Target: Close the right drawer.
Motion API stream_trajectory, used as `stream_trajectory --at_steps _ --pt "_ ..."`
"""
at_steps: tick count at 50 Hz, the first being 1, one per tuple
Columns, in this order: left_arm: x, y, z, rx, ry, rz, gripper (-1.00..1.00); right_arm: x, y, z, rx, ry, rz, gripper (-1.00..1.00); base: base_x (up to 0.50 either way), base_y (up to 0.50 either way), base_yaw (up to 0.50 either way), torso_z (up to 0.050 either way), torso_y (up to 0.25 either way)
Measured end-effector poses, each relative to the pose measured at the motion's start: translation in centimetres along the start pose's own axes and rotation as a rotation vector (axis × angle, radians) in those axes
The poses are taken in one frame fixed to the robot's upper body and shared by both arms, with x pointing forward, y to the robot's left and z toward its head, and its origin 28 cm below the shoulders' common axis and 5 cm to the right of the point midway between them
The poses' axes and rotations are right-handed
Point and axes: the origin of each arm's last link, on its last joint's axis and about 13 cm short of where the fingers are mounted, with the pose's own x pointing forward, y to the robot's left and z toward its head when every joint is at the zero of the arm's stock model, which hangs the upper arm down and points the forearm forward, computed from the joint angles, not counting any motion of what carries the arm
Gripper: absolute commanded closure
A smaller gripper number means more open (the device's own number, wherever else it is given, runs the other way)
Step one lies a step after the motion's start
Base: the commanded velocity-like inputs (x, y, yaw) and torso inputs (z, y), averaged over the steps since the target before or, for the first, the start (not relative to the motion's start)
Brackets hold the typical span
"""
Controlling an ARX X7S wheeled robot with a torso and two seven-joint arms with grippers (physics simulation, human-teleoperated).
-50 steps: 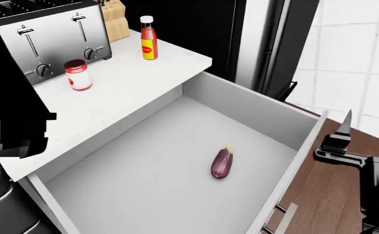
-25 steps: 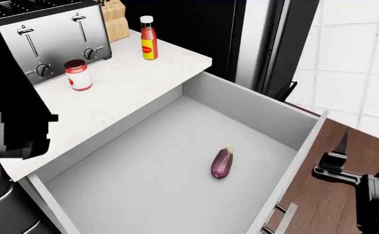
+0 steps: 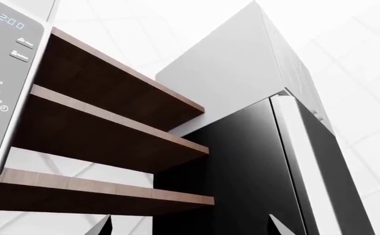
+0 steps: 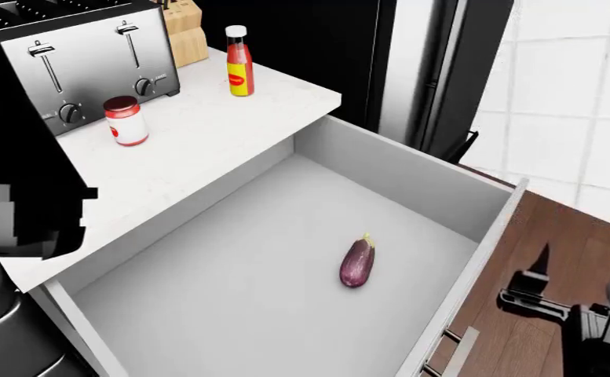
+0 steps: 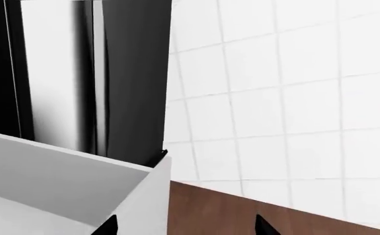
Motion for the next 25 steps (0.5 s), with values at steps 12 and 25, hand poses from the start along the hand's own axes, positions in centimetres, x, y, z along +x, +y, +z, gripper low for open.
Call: stream_trajectory --at_steps 12,25 --pt "0.1 -0.1 0.0 0.002 0.004 -0.003 -1.00 0.0 0.0 -0.8 0.009 0.048 -0.005 -1.00 0.00 0.00 0.00 0.000 0.000" --pt "0.1 -0.1 0.0 0.004 0.005 -0.006 -1.00 0.2 0.3 -1.9 0.027 0.099 0.005 -1.00 0.00 0.00 0.00 0.000 0.000"
